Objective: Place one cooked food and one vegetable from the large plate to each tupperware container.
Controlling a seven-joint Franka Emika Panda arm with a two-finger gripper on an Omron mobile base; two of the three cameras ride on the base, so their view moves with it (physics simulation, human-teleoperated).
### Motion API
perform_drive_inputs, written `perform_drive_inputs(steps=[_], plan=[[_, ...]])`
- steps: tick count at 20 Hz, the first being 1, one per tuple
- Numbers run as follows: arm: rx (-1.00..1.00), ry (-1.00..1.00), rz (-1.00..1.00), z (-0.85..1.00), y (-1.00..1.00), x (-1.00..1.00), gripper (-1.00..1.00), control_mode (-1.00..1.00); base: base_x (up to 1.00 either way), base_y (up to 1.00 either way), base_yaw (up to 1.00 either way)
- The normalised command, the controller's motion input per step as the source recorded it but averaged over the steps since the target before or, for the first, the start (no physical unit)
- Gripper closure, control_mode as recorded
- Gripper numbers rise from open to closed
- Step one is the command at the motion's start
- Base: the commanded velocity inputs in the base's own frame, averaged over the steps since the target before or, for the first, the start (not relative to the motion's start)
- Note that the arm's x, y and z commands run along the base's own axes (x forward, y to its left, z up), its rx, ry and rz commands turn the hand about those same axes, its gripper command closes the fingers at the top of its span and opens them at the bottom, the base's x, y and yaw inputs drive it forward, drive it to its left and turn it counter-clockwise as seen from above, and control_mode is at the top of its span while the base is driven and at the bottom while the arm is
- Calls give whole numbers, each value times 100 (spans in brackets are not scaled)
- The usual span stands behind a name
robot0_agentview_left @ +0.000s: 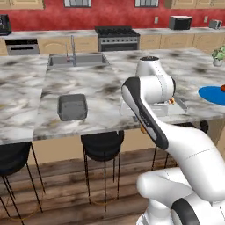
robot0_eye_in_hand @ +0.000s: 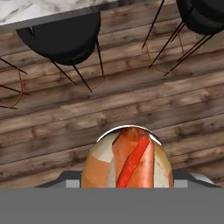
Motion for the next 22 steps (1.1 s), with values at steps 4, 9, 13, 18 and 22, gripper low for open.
perform_drive_inputs(steps=[4, 9, 13, 18, 22], plan=[[0, 0, 0, 0, 0, 0, 100, 100, 9, 100, 0], [0, 0, 0, 0, 0, 0, 100, 100, 31, 100, 0], [0, 0, 0, 0, 0, 0, 100, 100, 81, 27, 3], [0, 0, 0, 0, 0, 0, 100, 100, 100, -32, 0], [0, 0, 0, 0, 0, 0, 100, 100, 100, -55, -2]])
